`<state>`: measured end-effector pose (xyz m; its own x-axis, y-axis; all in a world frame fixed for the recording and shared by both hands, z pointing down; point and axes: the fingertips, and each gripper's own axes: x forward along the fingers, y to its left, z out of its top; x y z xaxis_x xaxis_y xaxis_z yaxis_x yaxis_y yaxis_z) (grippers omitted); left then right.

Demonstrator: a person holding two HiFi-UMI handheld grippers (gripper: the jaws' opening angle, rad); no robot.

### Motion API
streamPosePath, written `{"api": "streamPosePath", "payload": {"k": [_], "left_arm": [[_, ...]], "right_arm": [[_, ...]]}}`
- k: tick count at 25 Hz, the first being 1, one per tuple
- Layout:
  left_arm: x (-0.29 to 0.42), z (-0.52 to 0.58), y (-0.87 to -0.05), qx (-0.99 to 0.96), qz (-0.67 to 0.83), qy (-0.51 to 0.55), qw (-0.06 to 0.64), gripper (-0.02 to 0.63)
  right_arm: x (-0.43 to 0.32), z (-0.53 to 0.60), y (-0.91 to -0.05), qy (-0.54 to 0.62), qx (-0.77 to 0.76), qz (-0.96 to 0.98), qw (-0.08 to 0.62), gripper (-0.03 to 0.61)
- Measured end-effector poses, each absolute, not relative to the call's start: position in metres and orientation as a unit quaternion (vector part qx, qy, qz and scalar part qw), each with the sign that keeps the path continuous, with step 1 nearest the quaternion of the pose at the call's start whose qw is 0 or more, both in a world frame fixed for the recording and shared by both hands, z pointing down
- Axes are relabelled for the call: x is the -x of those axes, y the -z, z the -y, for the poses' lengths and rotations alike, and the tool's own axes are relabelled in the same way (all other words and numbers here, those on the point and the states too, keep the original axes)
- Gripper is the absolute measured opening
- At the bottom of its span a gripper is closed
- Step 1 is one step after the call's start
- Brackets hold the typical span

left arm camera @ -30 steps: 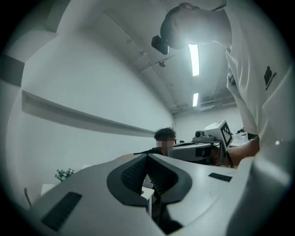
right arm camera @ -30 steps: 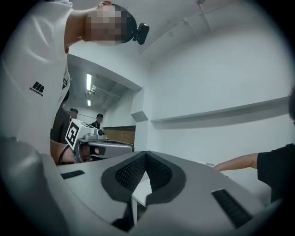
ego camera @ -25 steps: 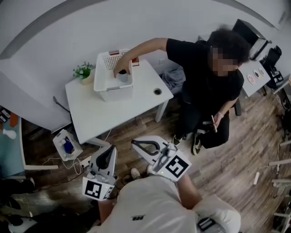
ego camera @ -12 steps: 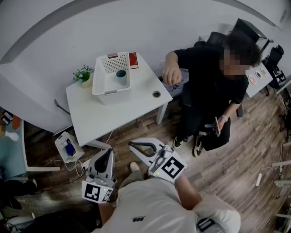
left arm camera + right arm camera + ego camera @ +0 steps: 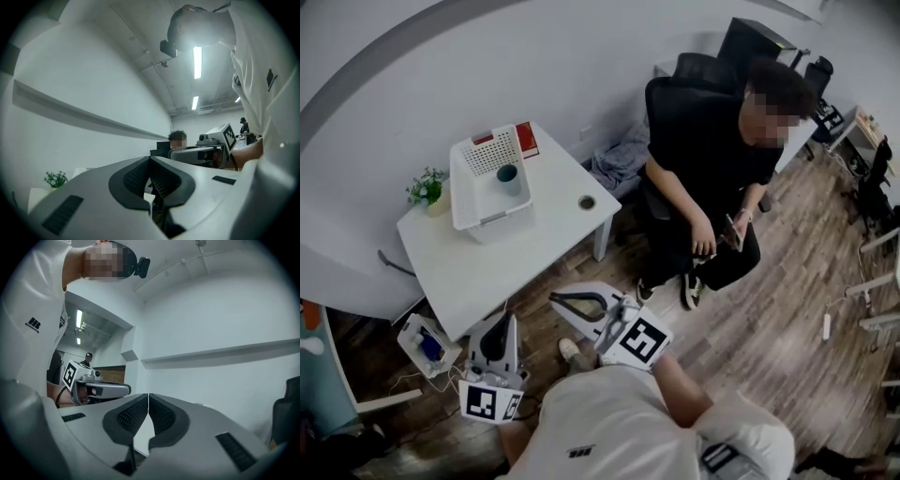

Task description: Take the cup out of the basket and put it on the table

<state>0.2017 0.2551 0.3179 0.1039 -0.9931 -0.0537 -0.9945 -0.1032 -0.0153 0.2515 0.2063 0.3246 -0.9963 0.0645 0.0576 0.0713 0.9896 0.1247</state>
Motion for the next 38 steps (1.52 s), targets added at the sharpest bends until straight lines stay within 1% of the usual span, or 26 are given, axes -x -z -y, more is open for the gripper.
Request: {"api": "streamPosePath", "payload": {"k": [6, 13, 21, 30, 34, 38], "left_arm": [[-0.177, -0.241, -0.324, 0.757, -0.653, -0.012, 0.024, 0.009], [-0.142, -0.228, -0.335, 0.769, -0.639, -0.001, 0.002, 0.009], [-0.116, -0.208, -0.338, 0.776, -0.631, -0.009, -0.007, 0.009], [-0.091, -0.178, -0.342, 0.758, -0.652, -0.009, -0.006, 0.009], [-0.078, -0.161, -0.339, 0.748, -0.664, -0.008, 0.008, 0.009], [-0.069, -0.146, -0.342, 0.739, -0.674, -0.003, -0.004, 0.009]], "right_arm": [[-0.229, -0.196, -0.331, 0.068, 0.018, 0.997, 0.034, 0.014], [-0.191, -0.185, -0.330, 0.047, -0.003, 0.998, 0.036, 0.014], [-0.165, -0.170, -0.340, 0.051, -0.004, 0.997, 0.062, 0.014], [-0.142, -0.136, -0.348, 0.045, 0.024, 0.997, 0.062, 0.014], [-0.130, -0.117, -0.351, 0.042, 0.043, 0.996, 0.060, 0.014], [-0.120, -0.099, -0.352, 0.042, 0.057, 0.996, 0.058, 0.014]]}}
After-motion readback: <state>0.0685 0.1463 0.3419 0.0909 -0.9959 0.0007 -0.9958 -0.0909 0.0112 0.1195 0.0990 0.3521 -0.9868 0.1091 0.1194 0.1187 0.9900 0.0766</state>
